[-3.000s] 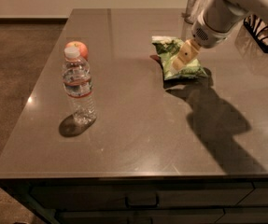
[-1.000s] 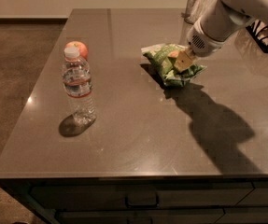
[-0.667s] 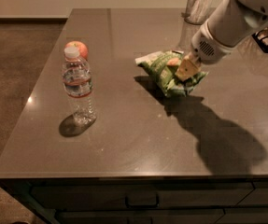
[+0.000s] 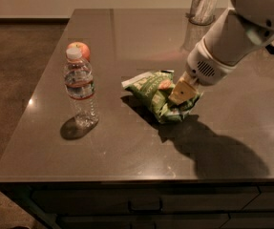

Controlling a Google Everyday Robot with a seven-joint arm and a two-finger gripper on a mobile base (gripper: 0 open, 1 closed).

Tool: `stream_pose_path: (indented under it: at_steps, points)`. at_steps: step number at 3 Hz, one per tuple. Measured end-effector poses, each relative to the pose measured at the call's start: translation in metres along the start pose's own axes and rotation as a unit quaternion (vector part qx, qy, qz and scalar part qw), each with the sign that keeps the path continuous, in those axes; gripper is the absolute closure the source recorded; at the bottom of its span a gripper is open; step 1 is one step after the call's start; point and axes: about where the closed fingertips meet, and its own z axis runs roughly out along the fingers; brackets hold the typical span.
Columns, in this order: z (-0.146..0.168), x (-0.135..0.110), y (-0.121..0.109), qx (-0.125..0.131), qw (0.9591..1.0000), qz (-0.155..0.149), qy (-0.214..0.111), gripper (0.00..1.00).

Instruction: Move green jalapeno chip bag near water bottle

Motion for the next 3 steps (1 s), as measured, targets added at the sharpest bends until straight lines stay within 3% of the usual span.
stream_pose_path:
  at_steps: [1,2,3]
  points:
    - [0.002,-0.011,0.035,-0.024,0.9992,-0.033,-0.004,1.00]
    - [0.011,-0.027,0.057,-0.035,0.9978,-0.057,0.002,0.92]
    - [0.016,-0.036,0.063,-0.035,0.9974,-0.063,0.006,0.70]
